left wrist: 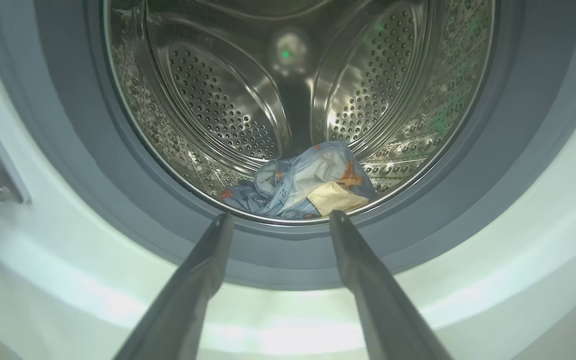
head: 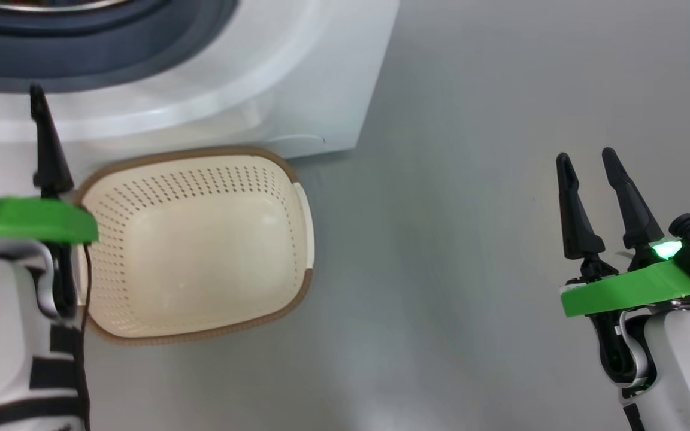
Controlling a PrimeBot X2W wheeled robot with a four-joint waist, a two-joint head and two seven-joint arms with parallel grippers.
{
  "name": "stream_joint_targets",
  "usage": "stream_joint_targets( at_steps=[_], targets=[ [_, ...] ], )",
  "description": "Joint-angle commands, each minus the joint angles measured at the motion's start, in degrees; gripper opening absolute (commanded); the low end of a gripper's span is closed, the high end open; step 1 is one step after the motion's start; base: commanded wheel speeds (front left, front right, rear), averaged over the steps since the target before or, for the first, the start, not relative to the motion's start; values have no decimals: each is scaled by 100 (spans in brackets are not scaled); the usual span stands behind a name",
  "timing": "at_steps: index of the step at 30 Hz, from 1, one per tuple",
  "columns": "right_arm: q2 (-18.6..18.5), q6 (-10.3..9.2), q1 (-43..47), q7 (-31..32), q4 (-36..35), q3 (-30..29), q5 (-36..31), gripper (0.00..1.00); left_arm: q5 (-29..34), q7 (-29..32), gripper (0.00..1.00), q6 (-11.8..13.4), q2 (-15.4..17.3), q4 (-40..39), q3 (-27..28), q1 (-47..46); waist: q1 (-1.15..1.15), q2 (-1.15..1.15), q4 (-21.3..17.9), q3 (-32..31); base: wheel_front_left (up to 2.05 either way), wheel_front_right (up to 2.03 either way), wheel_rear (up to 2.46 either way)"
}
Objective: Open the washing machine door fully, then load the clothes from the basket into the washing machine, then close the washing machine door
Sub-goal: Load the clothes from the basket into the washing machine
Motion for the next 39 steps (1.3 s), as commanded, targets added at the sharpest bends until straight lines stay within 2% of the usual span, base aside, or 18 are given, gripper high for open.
stream_joint_targets(
  at_steps=[1, 17, 39],
  targets=[
    [-82, 25, 142, -45, -114, 57, -75, 100, 60, -29, 100, -7, 165, -194, 154, 179, 0, 0, 185, -258, 0, 0, 0],
    [-203, 25, 633, -45, -5, 19, -34, 100, 191, -29, 100, -18, -65, -849, 266, 1599, 0, 0, 373, -975, 0, 0, 0],
    [-208, 25, 1127, -45, 49, -48, -11, 100, 30, -29, 100, -20, -275, -1498, 143, 2858, 0, 0, 489, -1537, 0, 0, 0]
  ],
)
